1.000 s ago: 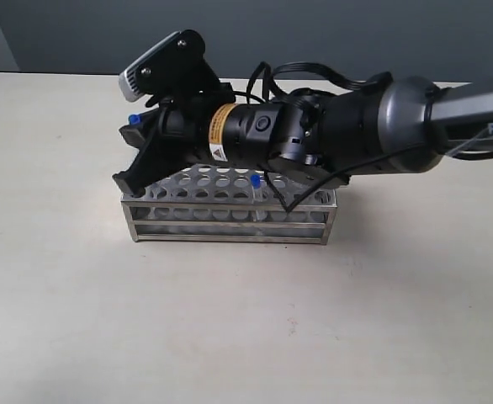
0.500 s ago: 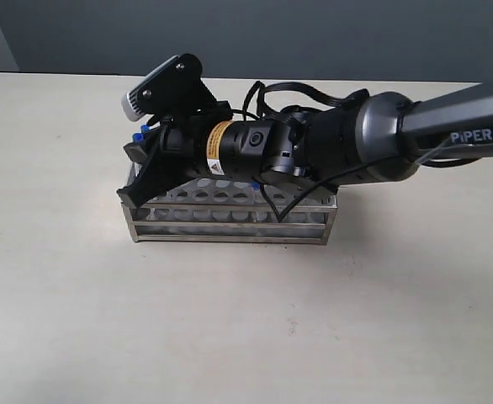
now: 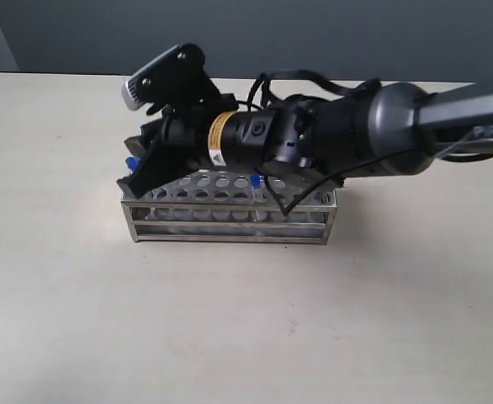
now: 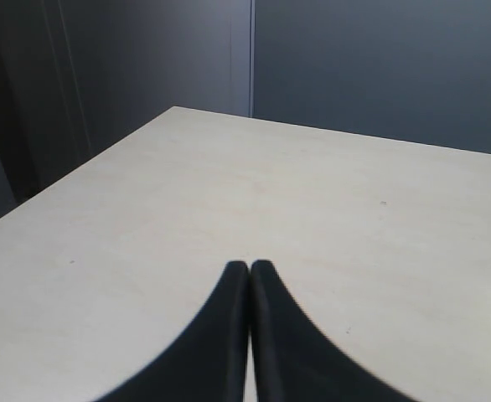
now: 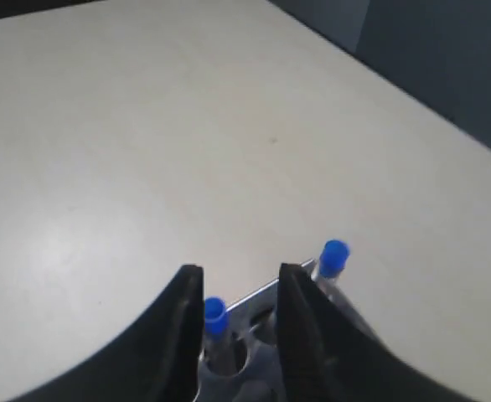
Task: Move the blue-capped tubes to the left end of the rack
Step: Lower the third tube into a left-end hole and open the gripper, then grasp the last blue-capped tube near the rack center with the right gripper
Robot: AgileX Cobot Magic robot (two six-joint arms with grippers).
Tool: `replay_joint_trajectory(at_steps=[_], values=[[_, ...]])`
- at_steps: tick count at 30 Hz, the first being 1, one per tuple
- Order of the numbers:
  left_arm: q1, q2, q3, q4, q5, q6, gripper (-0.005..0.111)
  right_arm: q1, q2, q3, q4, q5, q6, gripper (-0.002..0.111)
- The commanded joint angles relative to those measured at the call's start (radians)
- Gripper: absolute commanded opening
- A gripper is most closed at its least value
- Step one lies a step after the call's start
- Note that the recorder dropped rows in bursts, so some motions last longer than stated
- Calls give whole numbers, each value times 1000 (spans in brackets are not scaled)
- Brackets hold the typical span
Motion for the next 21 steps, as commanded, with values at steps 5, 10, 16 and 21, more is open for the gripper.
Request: replay_joint_trajectory(at_steps=[5, 10, 16, 21], values=[[1, -4, -1, -2, 2, -2, 1, -144, -251, 174, 23, -11, -22, 31], [1, -4, -1, -2, 2, -2, 1, -216, -307, 376, 38, -123, -22, 31], [1, -4, -1, -2, 2, -2, 1, -226, -263, 450, 29, -150, -24, 50], [1, -4, -1, -2, 2, -2, 1, -226, -204, 450, 32, -165, -24, 53]])
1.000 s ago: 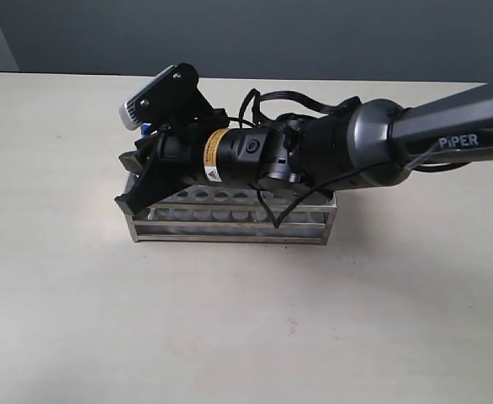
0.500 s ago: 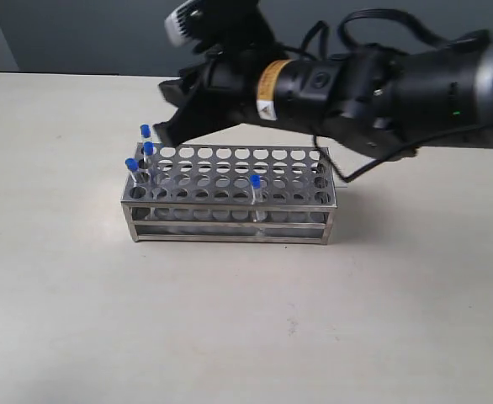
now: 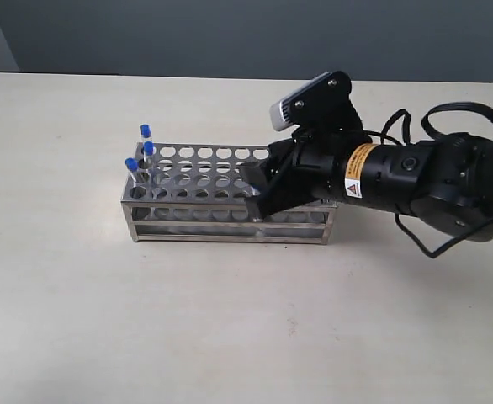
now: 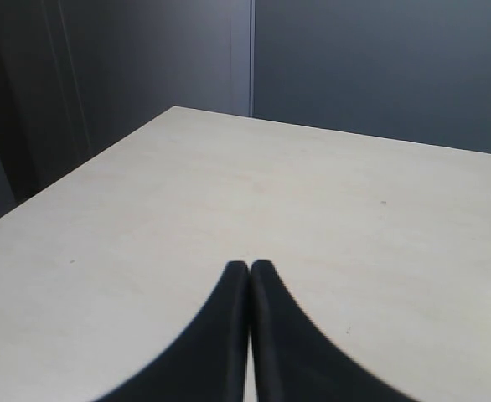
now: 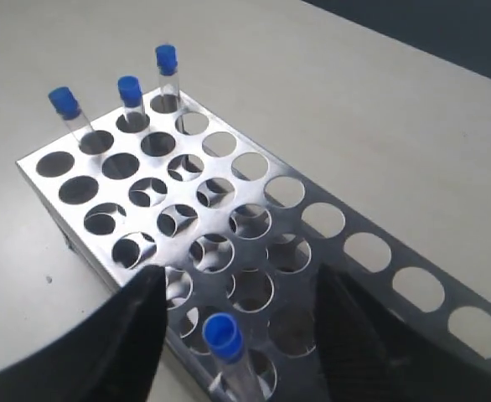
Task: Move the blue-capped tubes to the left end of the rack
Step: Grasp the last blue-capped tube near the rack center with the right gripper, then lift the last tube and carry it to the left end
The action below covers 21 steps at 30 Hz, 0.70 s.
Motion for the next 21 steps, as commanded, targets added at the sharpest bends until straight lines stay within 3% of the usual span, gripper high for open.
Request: replay_joint_trajectory(at_steps=[1, 5, 7, 8, 9, 10, 14, 21], values=[[1, -4, -1, -2, 2, -2, 1, -6, 55, 3, -4, -30, -4, 53], [1, -4, -1, -2, 2, -2, 1, -6, 123, -11, -4, -66, -4, 53], [1, -4, -1, -2, 2, -2, 1, -6, 148, -26, -2, -77, -4, 43], [1, -4, -1, -2, 2, -2, 1, -6, 156, -34, 9, -83, -4, 28], [1, -4, -1, -2, 2, -2, 1, -6, 158, -38, 17, -83, -4, 21], [1, -4, -1, -2, 2, -2, 1, -6, 156, -40, 19, -85, -4, 3], [1, -4, -1, -1, 0, -2, 1, -6, 88, -45, 19, -105, -4, 0], [1, -4, -1, -1, 0, -2, 1, 62, -31, -238, -15, -96, -2, 0]])
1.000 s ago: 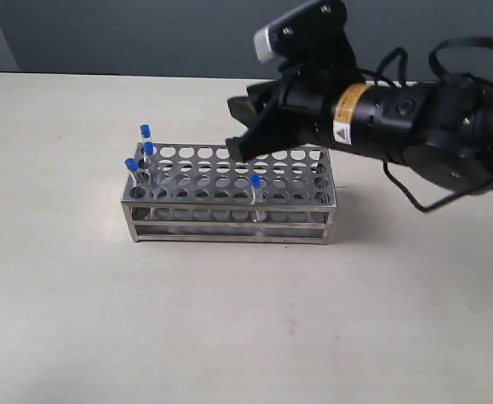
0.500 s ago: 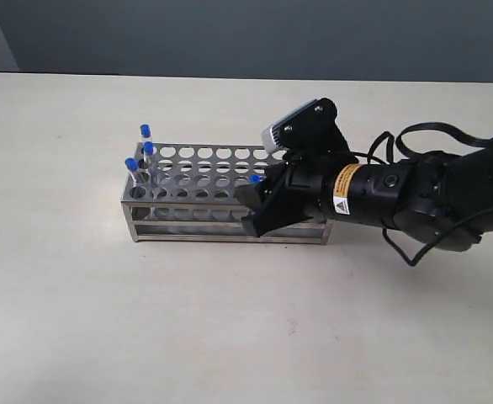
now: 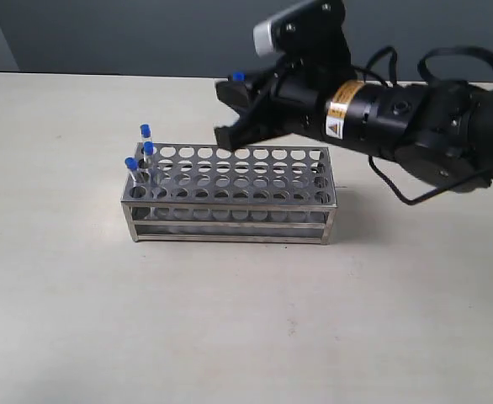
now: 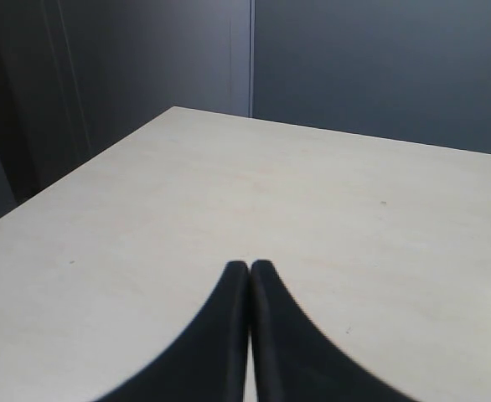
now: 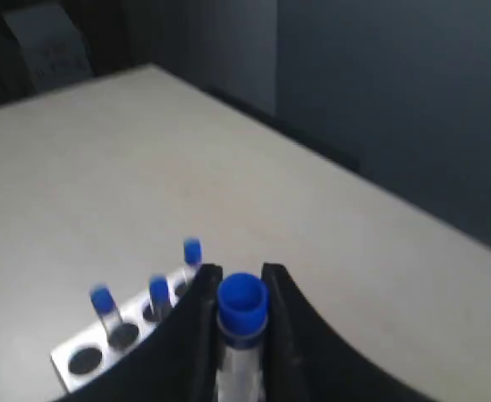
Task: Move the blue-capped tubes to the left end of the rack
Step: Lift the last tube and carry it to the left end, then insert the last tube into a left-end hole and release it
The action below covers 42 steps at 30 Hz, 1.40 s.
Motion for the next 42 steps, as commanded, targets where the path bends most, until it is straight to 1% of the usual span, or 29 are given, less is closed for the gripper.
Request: replay_joint_trajectory(at_steps=[1, 7, 13, 23, 31, 35, 42], values=[[1, -4, -1, -1, 0, -2, 1, 60, -7, -104, -19, -3, -1, 0], [1, -4, -1, -1, 1, -2, 1, 156, 60, -176, -26, -3, -1, 0], [1, -4, -1, -1, 1, -2, 1, 212, 162, -196, -32, -3, -1, 0], [1, -4, -1, -1, 1, -2, 1, 221, 291, -236, -31, -25, -1, 0], [1, -4, -1, -1, 3, -2, 1, 221, 306, -236, -27, -47, -5, 0], [1, -4, -1, -1, 3, -2, 1, 221, 306, -267, -27, -44, -5, 0], [1, -4, -1, -1, 3, -2, 1, 221, 332, -314, -29, 12, -5, 0]])
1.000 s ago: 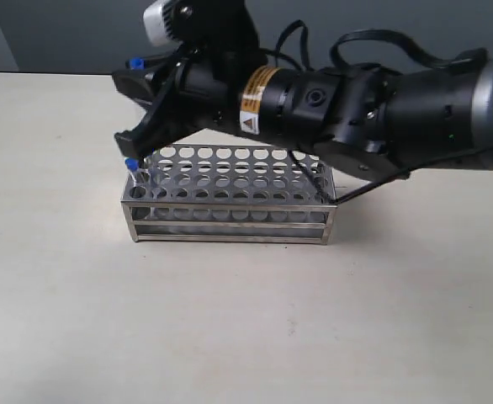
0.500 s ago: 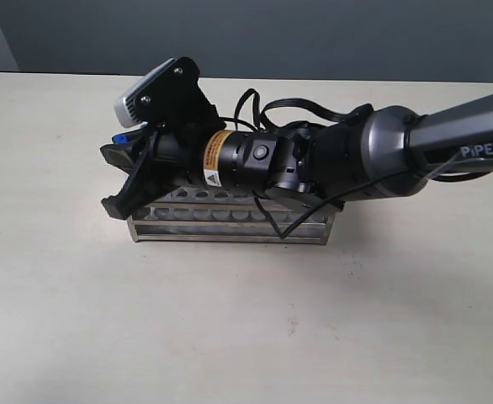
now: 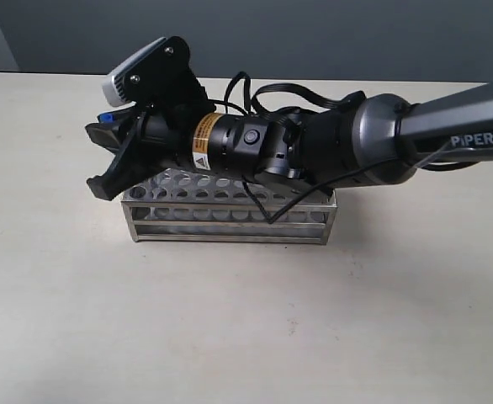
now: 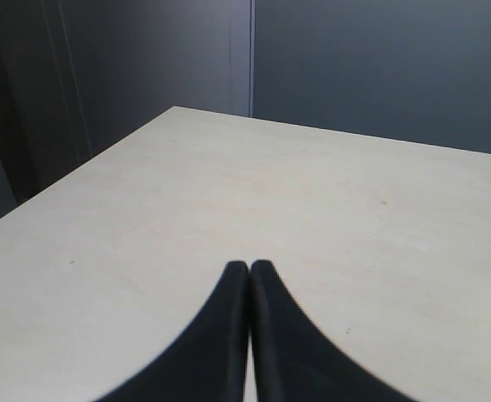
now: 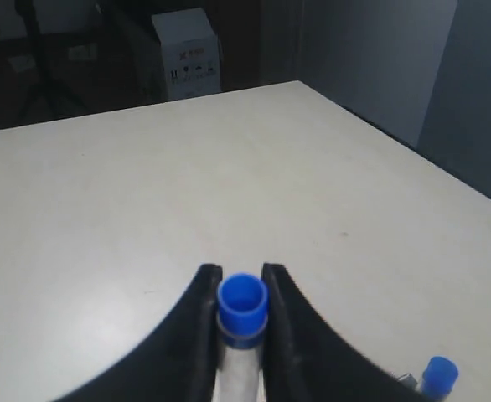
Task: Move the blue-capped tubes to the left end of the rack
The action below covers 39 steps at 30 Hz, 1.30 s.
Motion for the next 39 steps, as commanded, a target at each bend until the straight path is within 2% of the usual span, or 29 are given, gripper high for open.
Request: replay_joint_trajectory(at_steps=[1, 13, 15, 19, 22, 28, 30, 32, 33, 39], values=[[1, -4, -1, -1, 3, -2, 1, 2, 25, -20, -3, 49, -4, 0], [1, -4, -1, -1, 3, -2, 1, 2, 74, -20, -14, 113, -4, 2], [1, -4, -1, -1, 3, -2, 1, 2, 80, -20, -14, 113, -4, 9], [1, -4, -1, -1, 3, -2, 1, 2, 81, -20, -14, 113, -2, 34], [1, -4, -1, -1, 3, -2, 1, 2, 75, -20, -10, 121, -2, 41], [1, -4, -1, -1, 3, -2, 1, -6, -26, -20, 13, 252, -2, 38], [1, -4, -1, -1, 3, -2, 1, -22, -84, -20, 15, 295, -2, 25], [1, -4, -1, -1, 1, -2, 1, -54, -163, -18, 15, 331, -4, 3], [1, -4, -1, -1, 1, -2, 1, -75, -205, -18, 15, 346, -4, 0], [1, -4, -1, -1, 1, -2, 1, -252, -477, 22, 9, 549, -4, 0]])
